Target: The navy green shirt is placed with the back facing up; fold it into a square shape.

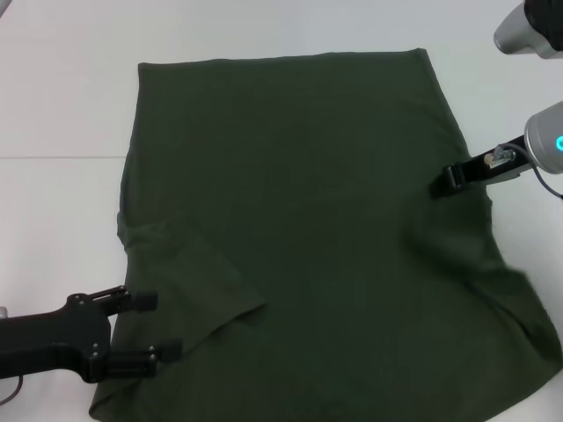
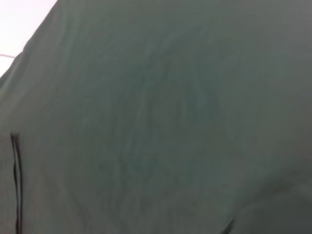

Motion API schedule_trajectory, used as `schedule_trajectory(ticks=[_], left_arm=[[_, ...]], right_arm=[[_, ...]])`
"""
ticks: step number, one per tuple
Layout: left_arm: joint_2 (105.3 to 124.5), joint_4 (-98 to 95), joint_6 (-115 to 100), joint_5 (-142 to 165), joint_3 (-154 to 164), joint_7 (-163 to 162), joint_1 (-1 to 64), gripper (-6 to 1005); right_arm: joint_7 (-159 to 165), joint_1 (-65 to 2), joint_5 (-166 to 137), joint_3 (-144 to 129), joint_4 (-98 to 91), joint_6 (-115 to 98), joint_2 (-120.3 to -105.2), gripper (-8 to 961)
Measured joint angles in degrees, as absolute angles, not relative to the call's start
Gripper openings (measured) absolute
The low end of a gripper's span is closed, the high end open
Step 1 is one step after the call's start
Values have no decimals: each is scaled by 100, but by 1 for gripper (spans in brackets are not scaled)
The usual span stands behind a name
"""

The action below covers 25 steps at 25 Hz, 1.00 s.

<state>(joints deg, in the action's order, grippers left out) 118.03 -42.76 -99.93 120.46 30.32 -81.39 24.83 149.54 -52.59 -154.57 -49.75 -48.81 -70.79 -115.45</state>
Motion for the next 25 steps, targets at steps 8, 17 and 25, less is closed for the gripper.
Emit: schedule_trajectory(ticks=[8,17,25], left_arm=[[11803,-4214,-9993,12044,3033,-8139,2478,927],[11803,-4209,-9993,12041,3032,-8233,2480,926],[11771,-4209,-9993,12055,3032,-8325,2525,926]], right_arm=[[14818,-5181,-15141,-4922,-4853,-7165,-11538,289],[15130,-4763,-15106,-4659,-4848,-7814,-11281,630],[15219,-4337,-15126,-4626,-4844,-8182,-11122,868]])
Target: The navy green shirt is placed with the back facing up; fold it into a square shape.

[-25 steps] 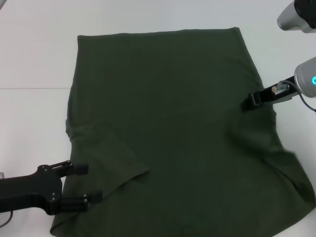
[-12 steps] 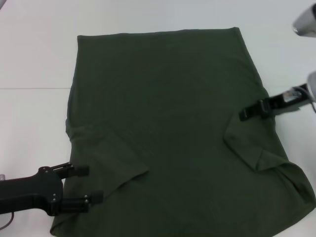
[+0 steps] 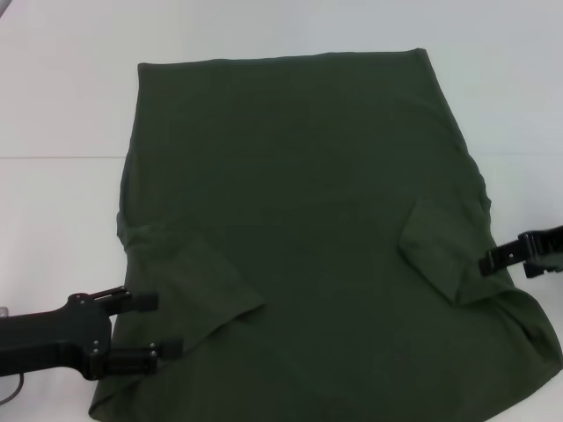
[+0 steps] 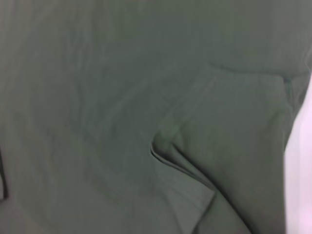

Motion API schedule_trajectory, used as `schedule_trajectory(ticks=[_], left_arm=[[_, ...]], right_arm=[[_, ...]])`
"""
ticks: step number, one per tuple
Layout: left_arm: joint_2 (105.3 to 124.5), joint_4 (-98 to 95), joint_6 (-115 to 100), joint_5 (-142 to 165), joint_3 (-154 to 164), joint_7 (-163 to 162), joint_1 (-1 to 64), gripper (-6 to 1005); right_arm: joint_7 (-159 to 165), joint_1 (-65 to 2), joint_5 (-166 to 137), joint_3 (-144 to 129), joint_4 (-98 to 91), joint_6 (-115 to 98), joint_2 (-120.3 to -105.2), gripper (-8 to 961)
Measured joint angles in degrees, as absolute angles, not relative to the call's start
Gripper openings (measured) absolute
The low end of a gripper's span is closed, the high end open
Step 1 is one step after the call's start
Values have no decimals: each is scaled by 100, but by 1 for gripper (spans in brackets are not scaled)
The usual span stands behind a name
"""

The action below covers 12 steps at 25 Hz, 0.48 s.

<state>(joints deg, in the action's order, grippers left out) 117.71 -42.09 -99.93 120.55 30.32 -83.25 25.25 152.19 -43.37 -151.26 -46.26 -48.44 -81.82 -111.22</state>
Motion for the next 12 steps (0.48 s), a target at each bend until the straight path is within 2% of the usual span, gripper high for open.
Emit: schedule_trajectory(ticks=[12], left_arm=[[11779,-4210,-9990,12042,3032,-8349,2532,925]], right_arm=[[15086,-4086,-15226,-4688,-4801,-8114,-11128,863]])
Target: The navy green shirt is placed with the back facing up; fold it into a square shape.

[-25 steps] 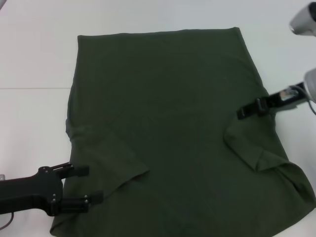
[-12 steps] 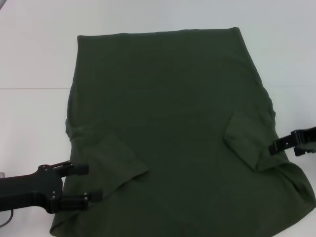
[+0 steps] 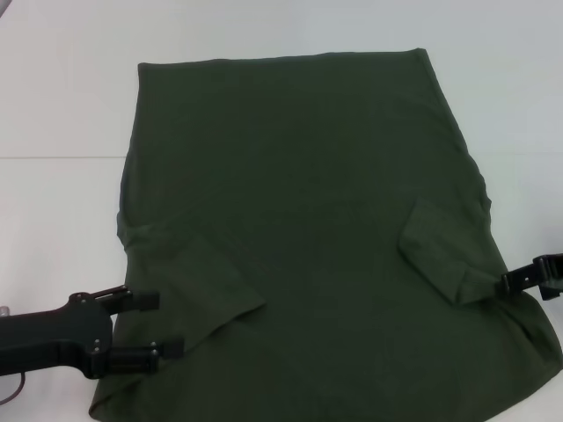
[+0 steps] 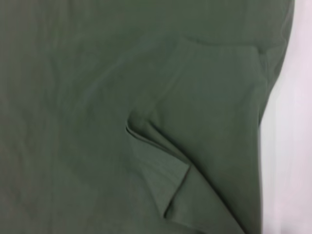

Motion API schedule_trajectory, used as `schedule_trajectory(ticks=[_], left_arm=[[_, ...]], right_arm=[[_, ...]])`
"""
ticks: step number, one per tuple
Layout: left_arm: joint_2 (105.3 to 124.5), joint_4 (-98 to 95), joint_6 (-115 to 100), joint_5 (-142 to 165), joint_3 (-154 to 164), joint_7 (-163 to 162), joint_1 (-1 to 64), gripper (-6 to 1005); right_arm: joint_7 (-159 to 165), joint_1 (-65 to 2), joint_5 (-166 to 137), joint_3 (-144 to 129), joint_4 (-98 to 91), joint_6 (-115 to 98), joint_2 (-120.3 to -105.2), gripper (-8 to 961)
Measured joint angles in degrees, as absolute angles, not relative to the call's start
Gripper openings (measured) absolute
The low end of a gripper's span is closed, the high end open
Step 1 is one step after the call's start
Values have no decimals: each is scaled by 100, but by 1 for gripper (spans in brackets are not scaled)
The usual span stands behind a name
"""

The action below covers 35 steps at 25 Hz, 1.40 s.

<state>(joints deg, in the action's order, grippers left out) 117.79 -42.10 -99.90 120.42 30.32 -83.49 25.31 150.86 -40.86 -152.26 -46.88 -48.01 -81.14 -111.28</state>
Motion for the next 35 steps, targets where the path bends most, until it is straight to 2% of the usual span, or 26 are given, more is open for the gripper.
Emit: schedule_trajectory(ticks=[11,35], left_arm=[[11786,-4210,-9991,12040,3032,-8358,2531,925],[11794,-4210,-9993,12041,3032,-8360,2486,923]], right_arm=[[15015,-4090,-15454,-4694,-4728,-7950,-11202,860],[14342,-4541,-14613,-4718,-4266,-8744,-11399,859]])
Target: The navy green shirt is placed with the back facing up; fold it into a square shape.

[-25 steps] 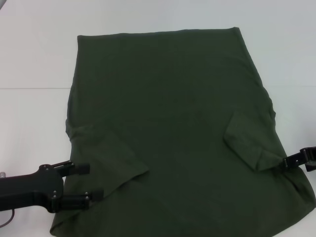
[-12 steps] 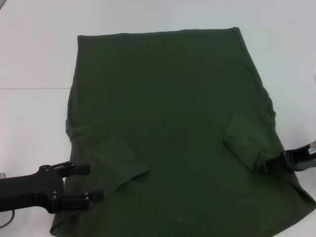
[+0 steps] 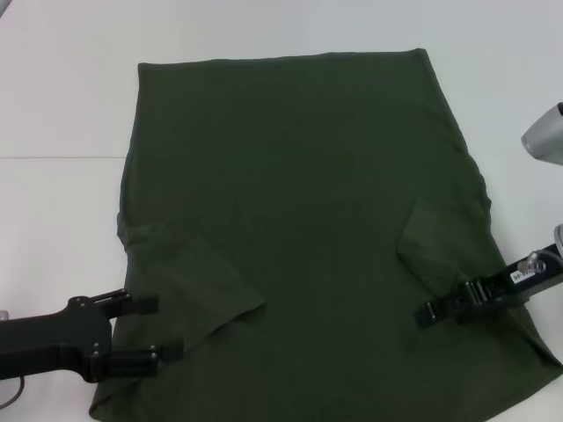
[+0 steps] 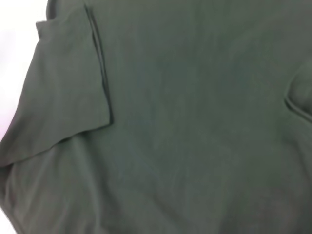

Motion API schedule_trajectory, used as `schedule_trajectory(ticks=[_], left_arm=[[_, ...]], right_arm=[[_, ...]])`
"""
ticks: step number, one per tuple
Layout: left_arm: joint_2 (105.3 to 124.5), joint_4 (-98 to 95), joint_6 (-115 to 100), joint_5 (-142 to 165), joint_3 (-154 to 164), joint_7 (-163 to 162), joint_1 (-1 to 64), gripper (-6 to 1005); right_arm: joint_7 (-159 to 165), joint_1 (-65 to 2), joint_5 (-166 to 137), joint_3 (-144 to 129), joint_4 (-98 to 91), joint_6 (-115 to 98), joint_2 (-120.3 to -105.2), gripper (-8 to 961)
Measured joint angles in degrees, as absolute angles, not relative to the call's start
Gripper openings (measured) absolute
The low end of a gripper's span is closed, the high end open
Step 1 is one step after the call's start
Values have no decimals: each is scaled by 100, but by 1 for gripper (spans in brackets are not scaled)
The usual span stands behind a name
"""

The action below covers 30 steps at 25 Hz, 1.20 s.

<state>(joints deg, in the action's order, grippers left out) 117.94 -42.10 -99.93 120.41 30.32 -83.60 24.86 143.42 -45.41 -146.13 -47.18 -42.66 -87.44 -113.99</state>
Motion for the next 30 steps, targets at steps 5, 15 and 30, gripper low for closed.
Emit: schedule_trajectory(ticks=[5,15,30], left_arm=[[11782,-4210,-10107,12018,2998,-8477,2478,923],[11536,-4202,-10640,12007,2676,-10002,2594,923],[11094,-4131,-10291,13612,2712,-13729,3036,922]], right_arm=[[14106,-4367,-14349,-4439,-4371,-8948,-11354,859],[13676,-3630,-13647,-3525,-4377,-9407,-11079,858],[10693,-2490,-12952,-2889,-4176,-9585,-11328,857]])
